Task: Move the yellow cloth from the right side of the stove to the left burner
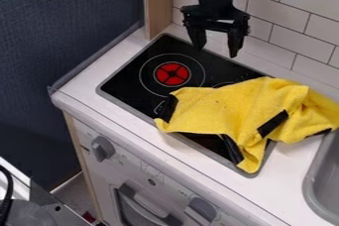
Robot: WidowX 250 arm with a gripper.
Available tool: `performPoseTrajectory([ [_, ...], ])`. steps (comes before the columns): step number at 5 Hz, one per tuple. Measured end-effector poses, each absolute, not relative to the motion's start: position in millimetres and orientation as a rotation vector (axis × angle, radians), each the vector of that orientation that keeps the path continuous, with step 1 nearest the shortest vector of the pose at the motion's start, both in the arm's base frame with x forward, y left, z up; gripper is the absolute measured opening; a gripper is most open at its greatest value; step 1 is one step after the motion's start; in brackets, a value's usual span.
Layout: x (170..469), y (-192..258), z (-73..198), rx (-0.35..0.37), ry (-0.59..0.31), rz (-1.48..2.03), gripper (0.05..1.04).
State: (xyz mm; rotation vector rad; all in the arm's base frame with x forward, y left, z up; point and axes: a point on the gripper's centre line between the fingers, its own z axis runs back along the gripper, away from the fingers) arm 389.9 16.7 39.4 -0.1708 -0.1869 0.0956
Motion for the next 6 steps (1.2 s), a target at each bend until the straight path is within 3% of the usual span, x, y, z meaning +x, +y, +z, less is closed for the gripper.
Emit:
performPoseTrajectory([
  [1,383.0,15.8,22.6,-0.175,-0.134,0.095,1.001],
  [2,375.7,11.6,23.4,-0.160,-0.090,0.030,1.001],
  [5,349.6,-52.5,50.3,0.002,-0.090,-0.137,1.001],
  [6,330.0,-81.7,45.1,0.057,-0.047,-0.165,1.001],
])
